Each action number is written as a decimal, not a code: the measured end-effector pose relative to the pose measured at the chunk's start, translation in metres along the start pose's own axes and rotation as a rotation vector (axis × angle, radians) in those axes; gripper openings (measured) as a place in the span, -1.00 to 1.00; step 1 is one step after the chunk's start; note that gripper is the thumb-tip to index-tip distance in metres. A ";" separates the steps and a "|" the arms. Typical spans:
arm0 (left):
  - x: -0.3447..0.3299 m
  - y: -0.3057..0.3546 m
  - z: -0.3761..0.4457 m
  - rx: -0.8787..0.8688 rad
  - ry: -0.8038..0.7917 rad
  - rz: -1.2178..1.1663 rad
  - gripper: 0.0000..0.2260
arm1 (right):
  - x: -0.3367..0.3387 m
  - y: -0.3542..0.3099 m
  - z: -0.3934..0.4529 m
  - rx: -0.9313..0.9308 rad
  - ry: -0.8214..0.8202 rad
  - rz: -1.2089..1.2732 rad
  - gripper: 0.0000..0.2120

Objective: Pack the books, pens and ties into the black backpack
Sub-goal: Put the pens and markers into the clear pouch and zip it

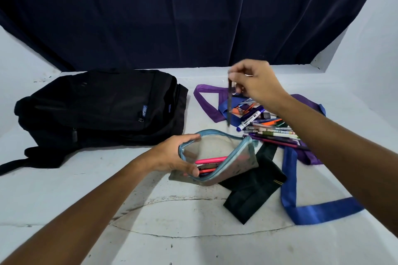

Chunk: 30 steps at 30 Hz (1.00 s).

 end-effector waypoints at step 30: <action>-0.012 0.009 0.016 -0.056 0.025 0.000 0.05 | 0.032 0.189 0.004 -0.338 -0.179 -1.006 -0.73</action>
Point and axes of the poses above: each hand's wrist, its own z-axis towards the middle knuckle, its own x-axis out of the back of the hand, y = z × x, the point moved 10 cm from there along z, towards the middle knuckle, and after that the axes turned 14 degrees about -x, right-handed, at the moved point
